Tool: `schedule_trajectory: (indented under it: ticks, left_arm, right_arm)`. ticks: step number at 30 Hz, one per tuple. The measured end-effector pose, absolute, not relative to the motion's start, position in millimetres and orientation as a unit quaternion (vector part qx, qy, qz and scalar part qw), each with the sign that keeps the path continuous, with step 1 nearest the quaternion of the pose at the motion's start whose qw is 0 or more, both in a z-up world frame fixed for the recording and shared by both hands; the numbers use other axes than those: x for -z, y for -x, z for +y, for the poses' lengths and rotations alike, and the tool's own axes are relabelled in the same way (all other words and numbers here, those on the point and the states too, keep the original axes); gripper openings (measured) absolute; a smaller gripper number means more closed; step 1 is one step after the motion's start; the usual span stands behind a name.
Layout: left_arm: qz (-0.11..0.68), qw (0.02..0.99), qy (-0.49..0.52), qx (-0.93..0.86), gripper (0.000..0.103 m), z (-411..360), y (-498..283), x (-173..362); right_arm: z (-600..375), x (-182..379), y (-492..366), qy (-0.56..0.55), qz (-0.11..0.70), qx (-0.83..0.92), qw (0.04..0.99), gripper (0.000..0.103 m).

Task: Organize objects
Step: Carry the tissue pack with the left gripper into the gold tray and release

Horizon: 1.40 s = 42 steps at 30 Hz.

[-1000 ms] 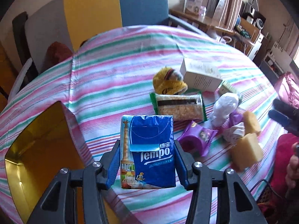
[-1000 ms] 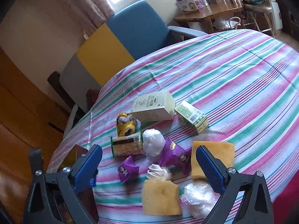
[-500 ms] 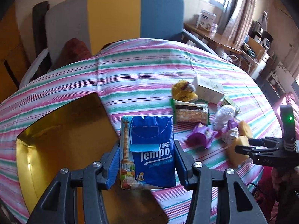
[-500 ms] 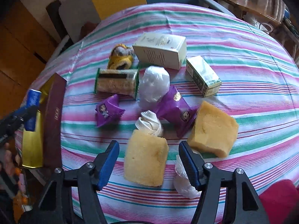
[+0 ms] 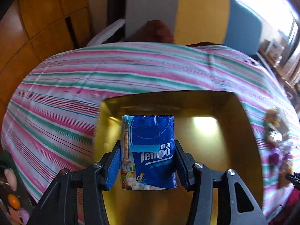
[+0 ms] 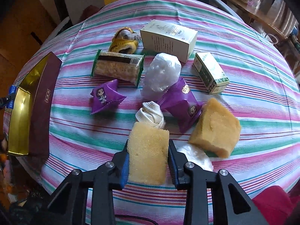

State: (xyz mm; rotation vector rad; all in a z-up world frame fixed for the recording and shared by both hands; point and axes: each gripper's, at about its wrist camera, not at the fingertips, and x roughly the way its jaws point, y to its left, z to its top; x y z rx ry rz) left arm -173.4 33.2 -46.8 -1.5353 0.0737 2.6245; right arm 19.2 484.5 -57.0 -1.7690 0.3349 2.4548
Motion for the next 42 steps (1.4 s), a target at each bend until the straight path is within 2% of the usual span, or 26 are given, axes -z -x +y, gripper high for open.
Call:
schedule_trajectory:
  ticks: [15, 17, 19, 27, 32, 38, 42]
  left_arm:
    - [0.056, 0.052, 0.527, -0.846, 0.054, 22, 226, 90]
    - [0.043, 0.062, 0.517, -0.853, 0.055, 17, 223, 83]
    - [0.025, 0.063, 0.507, -0.859, 0.066, 9, 218, 72]
    - [0.006, 0.073, 0.442, -0.894, 0.066, -20, 153, 16]
    - [0.005, 0.070, 0.414, -0.908, 0.066, -31, 99, 1]
    - [-0.033, 0.064, 0.420, -0.905, 0.066, -44, 66, 8]
    - [-0.032, 0.065, 0.427, -0.901, 0.066, -48, 54, 15]
  right_arm:
    - [475, 57, -18, 0.583, 0.087, -0.807, 0.052, 0.035]
    - [473, 56, -18, 0.584, 0.077, -0.807, 0.054, 0.035]
    - [472, 57, -18, 0.585, 0.072, -0.806, 0.058, 0.035]
    - [470, 52, -21, 0.578, 0.058, -0.810, 0.078, 0.034]
    - [457, 15, -30, 0.524, 0.067, -0.844, 0.090, 0.034]
    - [372, -45, -12, 0.457, 0.058, -0.887, -0.006, 0.034]
    - [294, -52, 11, 0.449, 0.047, -0.887, -0.100, 0.034]
